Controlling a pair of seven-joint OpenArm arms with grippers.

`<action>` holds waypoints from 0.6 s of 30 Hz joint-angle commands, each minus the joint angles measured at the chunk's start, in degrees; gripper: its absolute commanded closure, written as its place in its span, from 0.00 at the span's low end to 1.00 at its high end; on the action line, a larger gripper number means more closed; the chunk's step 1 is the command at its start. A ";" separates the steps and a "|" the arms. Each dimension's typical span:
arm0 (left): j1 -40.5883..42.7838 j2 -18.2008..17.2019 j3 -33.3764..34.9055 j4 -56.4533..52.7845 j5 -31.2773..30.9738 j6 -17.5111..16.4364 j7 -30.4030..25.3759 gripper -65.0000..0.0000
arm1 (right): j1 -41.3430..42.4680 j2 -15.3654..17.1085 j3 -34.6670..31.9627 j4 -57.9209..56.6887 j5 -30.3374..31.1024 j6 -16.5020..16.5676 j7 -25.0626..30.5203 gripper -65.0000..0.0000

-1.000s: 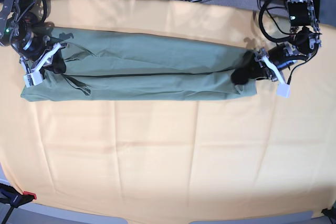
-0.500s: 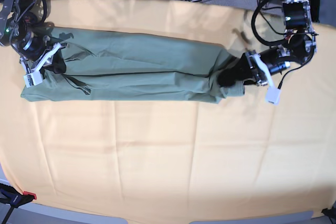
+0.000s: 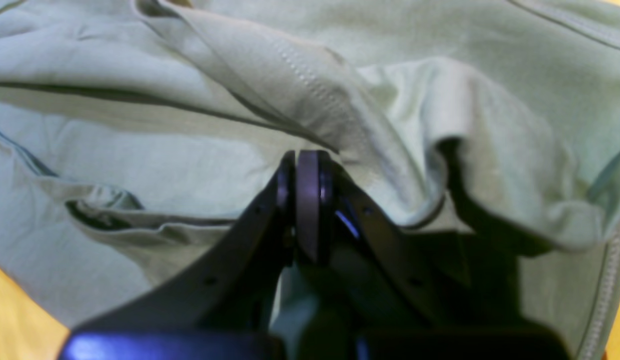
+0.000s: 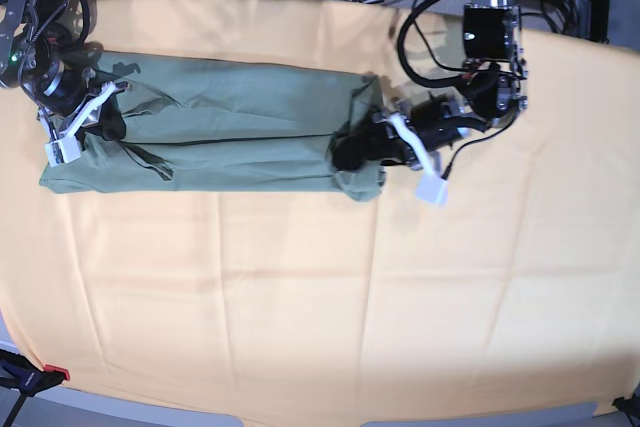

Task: Fold the T-shirt properly
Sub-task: 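Fold the grasped strip end with the left gripper toward the right gripper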

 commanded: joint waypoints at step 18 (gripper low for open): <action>-2.12 9.97 5.16 0.98 8.85 -0.96 -6.36 1.00 | 0.02 1.31 0.48 0.57 0.55 0.10 -0.39 1.00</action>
